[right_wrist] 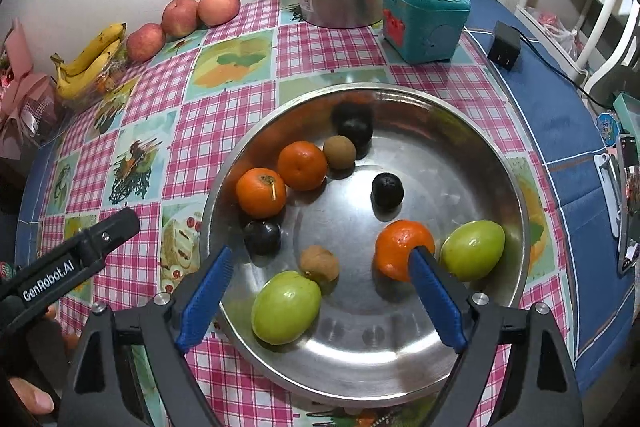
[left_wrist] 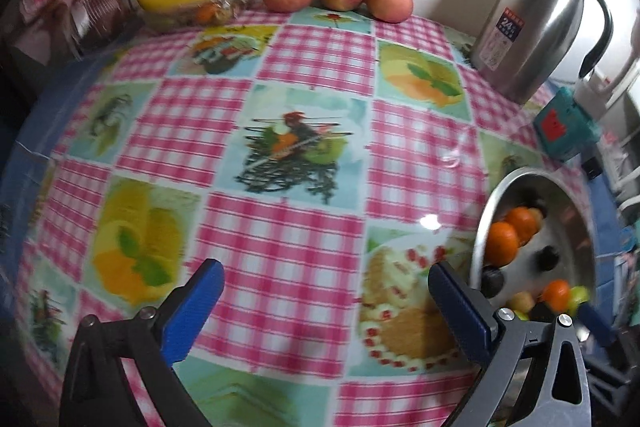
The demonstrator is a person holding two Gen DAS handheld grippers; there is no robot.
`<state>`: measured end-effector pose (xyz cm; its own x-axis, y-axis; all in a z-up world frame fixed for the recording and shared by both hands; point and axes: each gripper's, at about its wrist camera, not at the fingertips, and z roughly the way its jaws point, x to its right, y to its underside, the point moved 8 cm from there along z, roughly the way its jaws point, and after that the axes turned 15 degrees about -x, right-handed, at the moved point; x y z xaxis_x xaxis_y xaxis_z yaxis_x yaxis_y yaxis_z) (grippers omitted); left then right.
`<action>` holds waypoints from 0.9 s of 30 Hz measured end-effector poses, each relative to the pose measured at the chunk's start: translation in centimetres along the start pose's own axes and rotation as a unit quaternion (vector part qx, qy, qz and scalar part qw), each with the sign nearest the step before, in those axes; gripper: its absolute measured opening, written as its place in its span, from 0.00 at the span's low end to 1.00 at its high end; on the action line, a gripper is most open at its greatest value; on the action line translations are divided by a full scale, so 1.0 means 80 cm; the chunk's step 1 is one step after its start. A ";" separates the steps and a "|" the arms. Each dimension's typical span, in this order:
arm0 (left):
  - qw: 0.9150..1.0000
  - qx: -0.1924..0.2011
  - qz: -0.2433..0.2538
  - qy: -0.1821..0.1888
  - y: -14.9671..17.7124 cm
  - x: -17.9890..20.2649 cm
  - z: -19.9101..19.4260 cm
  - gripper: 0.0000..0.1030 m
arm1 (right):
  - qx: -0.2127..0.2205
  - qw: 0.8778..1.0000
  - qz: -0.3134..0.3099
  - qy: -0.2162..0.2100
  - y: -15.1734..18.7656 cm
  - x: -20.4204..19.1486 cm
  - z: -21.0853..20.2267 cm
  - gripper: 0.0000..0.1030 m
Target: Organize fruits
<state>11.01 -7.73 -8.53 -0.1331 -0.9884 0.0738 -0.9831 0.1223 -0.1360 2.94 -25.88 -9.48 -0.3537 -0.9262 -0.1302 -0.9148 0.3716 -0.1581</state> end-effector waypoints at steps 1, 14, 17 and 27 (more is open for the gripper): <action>1.000 0.002 0.001 -0.015 0.002 -0.004 -0.001 1.00 | 0.001 1.000 -0.001 0.000 0.001 -0.001 0.000 0.88; 0.998 0.022 0.010 -0.058 0.048 -0.020 -0.050 1.00 | 0.022 0.999 0.014 -0.023 0.036 -0.008 -0.027 0.90; 0.997 0.011 0.023 -0.069 0.066 -0.020 -0.052 1.00 | 0.027 0.999 0.012 -0.018 0.049 -0.007 -0.034 0.90; 0.995 -0.007 0.049 -0.089 0.114 -0.019 -0.057 1.00 | 0.038 0.999 0.003 -0.010 0.091 -0.009 -0.050 0.90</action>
<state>1.67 -4.69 -5.41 -0.2050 -0.9720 -0.1149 -0.9684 0.2185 -0.1202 -4.23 -22.77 -6.61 -0.3555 -0.9225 -0.1501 -0.8944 0.3824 -0.2319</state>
